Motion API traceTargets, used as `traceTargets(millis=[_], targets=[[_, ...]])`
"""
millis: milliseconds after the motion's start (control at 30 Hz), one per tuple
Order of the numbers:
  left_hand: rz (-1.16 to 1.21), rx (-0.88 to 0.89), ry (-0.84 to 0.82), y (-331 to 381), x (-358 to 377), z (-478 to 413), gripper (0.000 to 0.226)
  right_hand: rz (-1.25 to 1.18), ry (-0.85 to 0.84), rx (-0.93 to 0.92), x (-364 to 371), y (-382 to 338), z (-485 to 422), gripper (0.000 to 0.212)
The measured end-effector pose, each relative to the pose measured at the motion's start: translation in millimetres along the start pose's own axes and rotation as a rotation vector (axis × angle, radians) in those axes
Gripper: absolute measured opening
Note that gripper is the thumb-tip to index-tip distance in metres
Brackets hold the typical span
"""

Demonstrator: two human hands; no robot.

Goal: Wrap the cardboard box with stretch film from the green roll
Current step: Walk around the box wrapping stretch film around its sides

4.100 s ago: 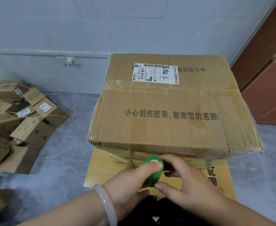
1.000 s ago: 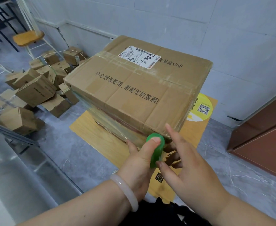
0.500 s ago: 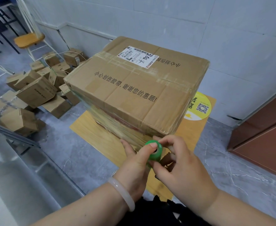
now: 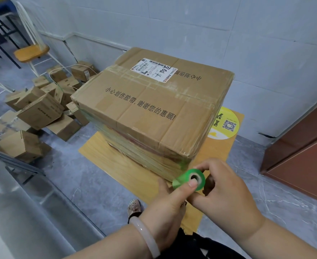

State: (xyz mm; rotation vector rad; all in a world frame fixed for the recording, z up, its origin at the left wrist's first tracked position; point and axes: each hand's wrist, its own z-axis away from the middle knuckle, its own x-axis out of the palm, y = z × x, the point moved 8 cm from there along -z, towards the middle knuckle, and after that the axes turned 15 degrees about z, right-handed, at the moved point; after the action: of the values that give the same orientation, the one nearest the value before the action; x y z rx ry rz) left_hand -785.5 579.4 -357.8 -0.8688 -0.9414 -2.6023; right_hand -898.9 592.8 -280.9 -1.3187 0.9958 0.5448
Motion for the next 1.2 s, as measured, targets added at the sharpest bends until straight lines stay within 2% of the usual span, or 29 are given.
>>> traceTargets(millis=[33,133,167,267,700,800,933,1000,1133,1200], targets=[[-0.021,-0.030,-0.022,-4,2,-2,0.140,-0.005,-0.006,0.025,0,4,-1,0.033],[-0.117,-0.069,-0.060,-6,8,-8,0.102,-0.014,-0.011,0.072,1,13,-4,0.033],[-0.116,-0.076,-0.050,-7,10,-8,0.097,-0.019,-0.013,0.086,1,16,-5,0.033],[-0.118,-0.069,-0.023,-7,16,-8,0.094,-0.040,-0.026,0.117,-1,21,-5,0.033],[-0.138,-0.232,-0.018,-13,33,-21,0.082,-0.089,-0.050,0.217,0,34,-20,0.039],[-0.133,-0.263,0.003,-15,33,-28,0.072,-0.097,-0.074,0.210,3,35,-23,0.040],[-0.130,-0.290,-0.024,-17,34,-32,0.079,-0.130,-0.105,0.140,5,32,-28,0.038],[-0.128,-0.310,-0.029,-20,34,-34,0.070,-0.185,-0.130,0.102,5,33,-30,0.031],[-0.056,-0.295,0.049,-27,35,-39,0.030,-0.165,-0.160,0.056,0,42,-37,0.035],[-0.029,-0.262,0.065,-31,40,-41,0.041,-0.090,-0.142,0.031,-5,51,-45,0.038]])
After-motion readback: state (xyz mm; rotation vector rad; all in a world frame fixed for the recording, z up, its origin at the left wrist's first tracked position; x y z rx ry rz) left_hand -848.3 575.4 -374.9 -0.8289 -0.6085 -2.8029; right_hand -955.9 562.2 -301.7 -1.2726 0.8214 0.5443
